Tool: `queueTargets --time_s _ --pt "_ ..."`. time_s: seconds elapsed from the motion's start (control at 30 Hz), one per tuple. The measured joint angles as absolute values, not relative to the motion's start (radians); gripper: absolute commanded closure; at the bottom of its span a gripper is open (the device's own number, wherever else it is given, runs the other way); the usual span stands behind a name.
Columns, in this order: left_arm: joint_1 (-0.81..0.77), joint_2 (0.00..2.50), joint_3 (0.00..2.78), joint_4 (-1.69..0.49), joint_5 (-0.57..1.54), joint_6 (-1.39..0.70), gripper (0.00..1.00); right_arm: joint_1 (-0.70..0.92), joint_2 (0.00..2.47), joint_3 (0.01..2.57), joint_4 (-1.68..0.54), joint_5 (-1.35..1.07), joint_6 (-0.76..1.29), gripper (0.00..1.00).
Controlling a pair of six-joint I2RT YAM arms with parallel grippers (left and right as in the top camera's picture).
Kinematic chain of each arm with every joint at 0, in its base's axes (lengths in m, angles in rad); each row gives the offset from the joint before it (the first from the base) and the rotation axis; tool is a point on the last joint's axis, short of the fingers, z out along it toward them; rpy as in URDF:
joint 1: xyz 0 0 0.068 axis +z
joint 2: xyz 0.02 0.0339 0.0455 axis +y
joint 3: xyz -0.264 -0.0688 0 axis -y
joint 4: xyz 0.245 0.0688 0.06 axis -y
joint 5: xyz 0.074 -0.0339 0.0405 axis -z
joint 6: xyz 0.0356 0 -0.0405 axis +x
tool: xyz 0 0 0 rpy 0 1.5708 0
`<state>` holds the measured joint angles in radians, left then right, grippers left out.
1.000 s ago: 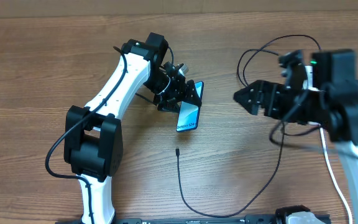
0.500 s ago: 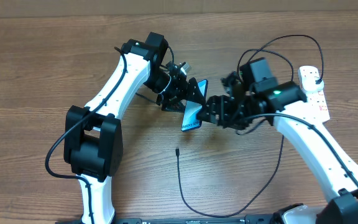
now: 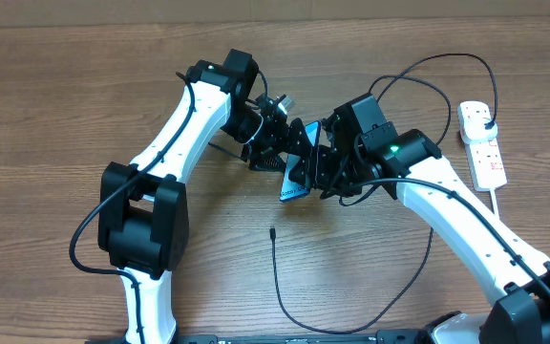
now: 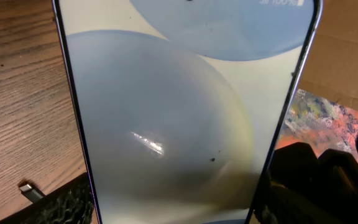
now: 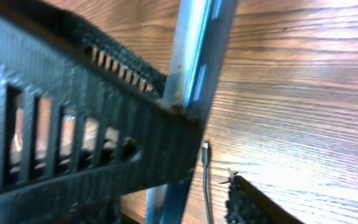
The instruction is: Plug charger to phone and switch on socket
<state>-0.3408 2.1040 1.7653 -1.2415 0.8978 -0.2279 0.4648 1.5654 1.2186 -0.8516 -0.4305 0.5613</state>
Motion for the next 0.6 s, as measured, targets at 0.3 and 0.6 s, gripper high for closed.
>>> queueTargets --time_s 0.3,0.6 --pt "-0.341 2.104 1.765 -1.234 0.898 -0.228 0.19 0.465 1.565 1.219 -0.833 -0.44 0.579 0.73" --pt "-0.341 2.104 1.766 -1.23 0.903 -0.225 0.05 0.464 1.567 1.217 -0.838 -0.444 0.607 0.96"
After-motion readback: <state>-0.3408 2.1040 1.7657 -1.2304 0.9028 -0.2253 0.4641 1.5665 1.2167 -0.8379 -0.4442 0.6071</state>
